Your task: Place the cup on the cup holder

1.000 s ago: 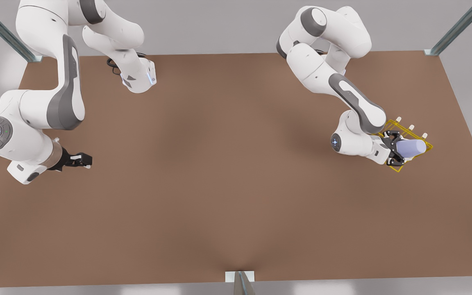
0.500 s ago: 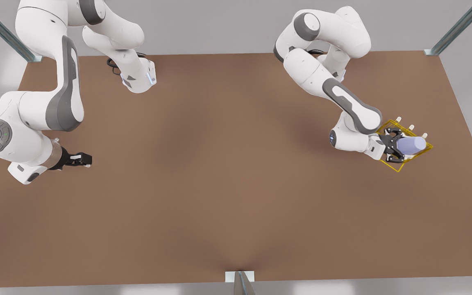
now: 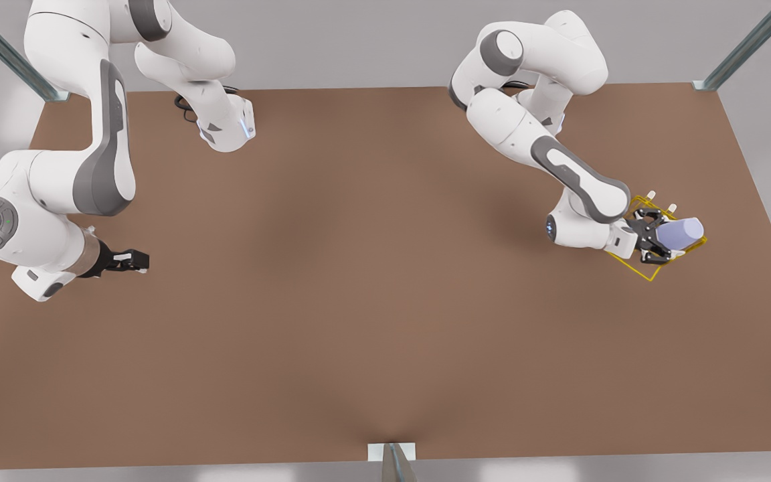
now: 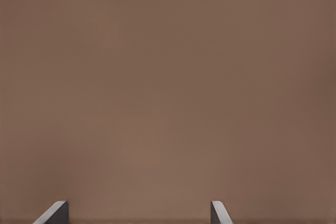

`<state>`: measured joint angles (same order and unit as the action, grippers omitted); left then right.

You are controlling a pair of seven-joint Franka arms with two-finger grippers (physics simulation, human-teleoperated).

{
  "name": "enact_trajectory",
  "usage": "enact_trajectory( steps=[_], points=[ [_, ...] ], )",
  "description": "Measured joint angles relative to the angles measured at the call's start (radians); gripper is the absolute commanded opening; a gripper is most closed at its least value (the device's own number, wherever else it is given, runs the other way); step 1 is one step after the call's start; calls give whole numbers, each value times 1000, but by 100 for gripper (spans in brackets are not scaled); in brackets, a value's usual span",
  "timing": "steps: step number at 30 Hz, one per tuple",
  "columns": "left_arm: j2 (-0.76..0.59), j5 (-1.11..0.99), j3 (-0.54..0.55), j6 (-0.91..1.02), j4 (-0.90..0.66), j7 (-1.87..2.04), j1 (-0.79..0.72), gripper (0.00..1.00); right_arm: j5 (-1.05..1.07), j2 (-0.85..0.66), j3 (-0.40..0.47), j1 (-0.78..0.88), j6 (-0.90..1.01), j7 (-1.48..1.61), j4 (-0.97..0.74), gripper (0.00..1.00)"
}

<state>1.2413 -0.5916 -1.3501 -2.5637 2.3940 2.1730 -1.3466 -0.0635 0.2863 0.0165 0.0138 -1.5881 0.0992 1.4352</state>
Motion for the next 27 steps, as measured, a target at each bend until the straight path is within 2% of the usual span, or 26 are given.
enact_trajectory(
  steps=[9, 11, 13, 15, 17, 18, 19, 21, 22, 23, 24, 25, 27],
  points=[
    [3, -49, -13, 4, 0, 58, -27, 100, 0, 2, 0, 0, 1, 1, 1, 100],
    [-23, -57, -43, 34, 0, 66, -98, 100, 0, 2, 0, 0, 1, 1, 0, 100],
    [-157, -58, -88, 114, -28, 55, -239, 100, 0, 2, 0, 0, 1, 1, 0, 100],
    [-420, 47, -34, 311, -295, -12, -285, 100, 0, 2, 0, 1, 1, 1, 0, 100],
    [-524, 295, 40, 560, -694, -157, -172, 100, 0, 2, 0, 1, 1, 1, 0, 100],
    [-580, 414, 98, 685, -844, -247, -80, 100, 0, 2, 0, 1, 1, 1, 0, 100],
    [-658, 507, 231, 800, -958, -346, 60, 100, 0, 2, 0, 1, 1, 1, 0, 100],
    [-814, 625, 640, 977, -1070, -536, 440, 100, 0, 2, 0, 0, 2, 2, 2, 100],
    [-858, 636, 892, 1035, -1097, -627, 652, 100, 0, 2, 2, 0, 4, 2, 2, 100],
    [-887, 615, 1092, 1074, -1093, -721, 818, 100, 0, 2, 2, -1, 6, 2, 2, 100],
    [-937, 598, 1198, 1084, -1025, -814, 908, 100, 0, 2, 3, -2, 7, 2, 0, 100],
    [-970, 591, 1251, 1086, -973, -901, 953, 100, 1, 2, 3, -1, 8, 1, -2, 100],
    [-982, 585, 1289, 1106, -974, -1060, 980, 100, 1, 2, 3, 0, 10, 1, -3, 100]
  ],
)
